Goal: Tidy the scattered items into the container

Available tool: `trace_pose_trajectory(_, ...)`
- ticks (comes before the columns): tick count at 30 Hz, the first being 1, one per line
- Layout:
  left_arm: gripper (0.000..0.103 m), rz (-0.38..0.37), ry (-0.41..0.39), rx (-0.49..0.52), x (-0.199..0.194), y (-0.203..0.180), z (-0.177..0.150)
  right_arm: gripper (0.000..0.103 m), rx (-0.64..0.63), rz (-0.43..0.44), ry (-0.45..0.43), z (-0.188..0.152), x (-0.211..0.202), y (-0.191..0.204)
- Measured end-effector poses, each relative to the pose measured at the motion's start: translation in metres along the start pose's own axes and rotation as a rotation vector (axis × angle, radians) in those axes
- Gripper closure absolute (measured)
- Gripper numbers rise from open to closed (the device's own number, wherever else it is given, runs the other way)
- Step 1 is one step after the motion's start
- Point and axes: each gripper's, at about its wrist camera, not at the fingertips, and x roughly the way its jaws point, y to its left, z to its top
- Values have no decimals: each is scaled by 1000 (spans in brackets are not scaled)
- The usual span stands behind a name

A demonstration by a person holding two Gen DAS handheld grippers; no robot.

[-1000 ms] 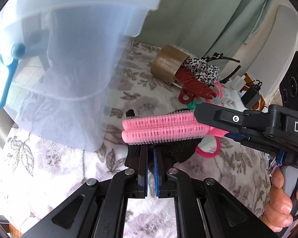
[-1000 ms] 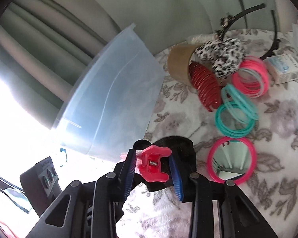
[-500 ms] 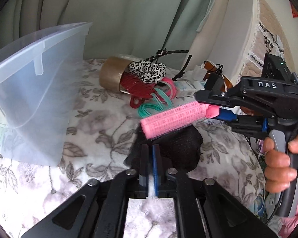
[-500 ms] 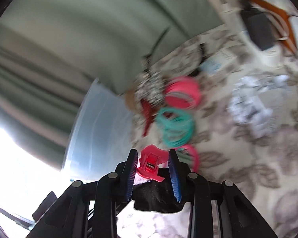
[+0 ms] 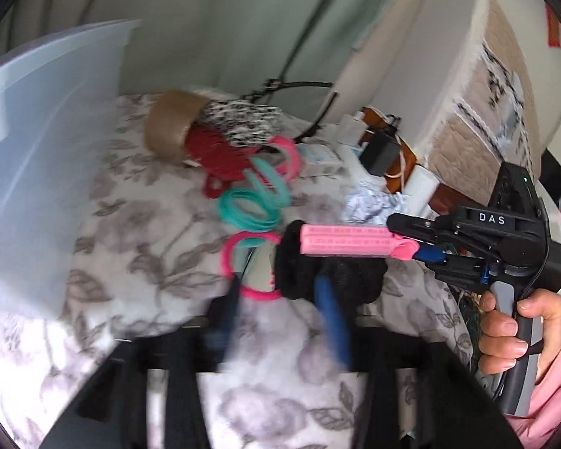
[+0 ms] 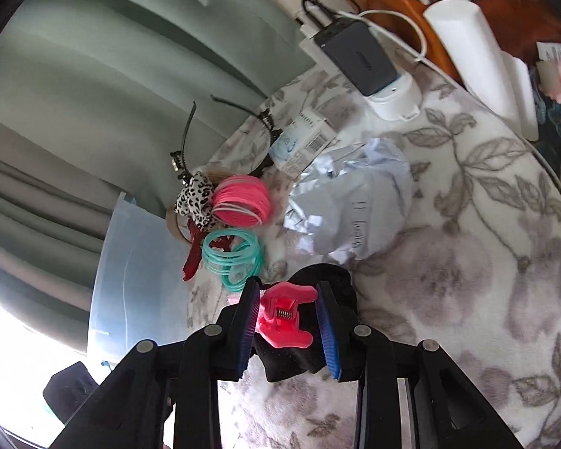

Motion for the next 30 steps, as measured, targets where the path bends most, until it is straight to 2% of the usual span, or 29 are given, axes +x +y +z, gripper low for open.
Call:
trace_pose_trajectory(2,35,-16,28,12,15,-9,3,67,-2,-37,-18,2,-4,-3)
trace_pose_trajectory(3,35,-17,70,-6,28,-12,5,67,-2,-47,-22,3,-7,-5)
trace_pose_trajectory(7,35,-108,177,-136,58,-15,7,66,-23,-65,-17,1,-5,-7)
trace_pose_trajectory(12,36,-97,179,-143,70,-30,10,66,-5,-142,-34,3,-10,-25)
trace_pose_trajectory(16,38,-99,201,-155,81,-40,15,66,12,-137,-54,4,-17,-31)
trace_pose_trajectory(17,43,-91,204,-161,83,-42,15,66,5,-134,-61,5,-19,-30)
trace_pose_trajectory(18,58,-86,204,-169,84,-41,15,66,-6,-125,-68,5,-20,-27)
trace_pose_trajectory(19,68,-81,203,-179,83,-38,15,66,-18,-120,-72,6,-20,-24)
trace_pose_trajectory(20,87,-76,202,-189,83,-35,15,66,-30,-116,-75,6,-20,-21)
trace_pose_trajectory(21,91,-72,202,-199,83,-32,15,66,-42,-112,-78,6,-19,-17)
trace_pose_trajectory(27,94,-47,157,-215,57,-11,19,62,-102,-88,-58,-1,-5,3)
trace_pose_trajectory(28,94,-45,151,-216,49,-4,20,60,-118,-79,-52,-1,-14,3)
trace_pose_trajectory(30,94,-28,152,-212,35,10,18,55,-160,-43,-25,-8,-5,20)
